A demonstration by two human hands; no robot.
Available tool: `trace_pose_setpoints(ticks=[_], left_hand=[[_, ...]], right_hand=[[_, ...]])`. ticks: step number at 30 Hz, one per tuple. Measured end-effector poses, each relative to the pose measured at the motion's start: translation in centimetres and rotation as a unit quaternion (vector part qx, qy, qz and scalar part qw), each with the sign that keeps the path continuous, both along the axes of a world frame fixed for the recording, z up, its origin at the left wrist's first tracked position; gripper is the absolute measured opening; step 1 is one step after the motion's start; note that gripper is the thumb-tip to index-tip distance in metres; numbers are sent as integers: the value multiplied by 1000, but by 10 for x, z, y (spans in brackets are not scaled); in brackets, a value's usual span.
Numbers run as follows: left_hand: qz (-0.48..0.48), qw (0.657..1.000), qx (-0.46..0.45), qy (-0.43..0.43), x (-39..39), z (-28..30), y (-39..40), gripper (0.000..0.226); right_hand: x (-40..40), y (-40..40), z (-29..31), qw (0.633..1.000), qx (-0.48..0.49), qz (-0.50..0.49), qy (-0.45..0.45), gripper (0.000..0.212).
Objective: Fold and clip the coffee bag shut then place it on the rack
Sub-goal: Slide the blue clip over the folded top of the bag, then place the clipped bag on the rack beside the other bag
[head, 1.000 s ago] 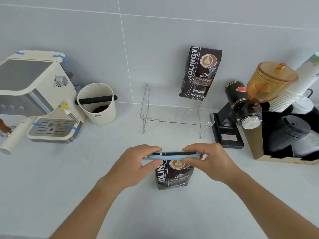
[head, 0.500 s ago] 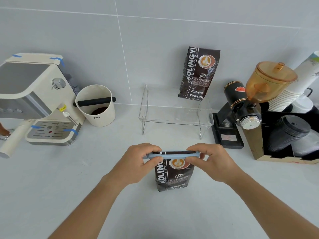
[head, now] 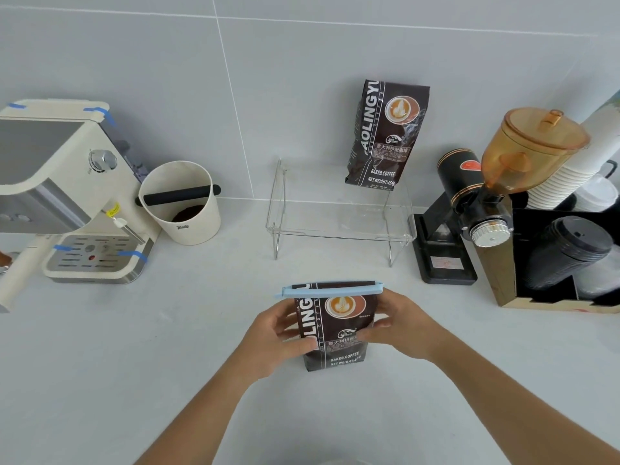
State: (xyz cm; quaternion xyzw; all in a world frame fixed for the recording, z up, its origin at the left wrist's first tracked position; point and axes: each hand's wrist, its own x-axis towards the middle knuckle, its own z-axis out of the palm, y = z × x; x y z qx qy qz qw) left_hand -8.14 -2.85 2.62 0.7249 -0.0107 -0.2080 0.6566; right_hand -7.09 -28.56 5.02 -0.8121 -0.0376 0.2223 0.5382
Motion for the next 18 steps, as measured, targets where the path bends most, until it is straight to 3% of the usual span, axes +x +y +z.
trace_pose_setpoints(ticks=[4, 18], left_hand=[[17, 999, -4, 27, -7, -19, -6, 79], [47, 996, -29, 64, -12, -36, -14, 53]], right_hand=[[-1, -3, -20, 999, -7, 4, 39, 72], [-15, -2, -44, 998, 8, -37, 49, 68]])
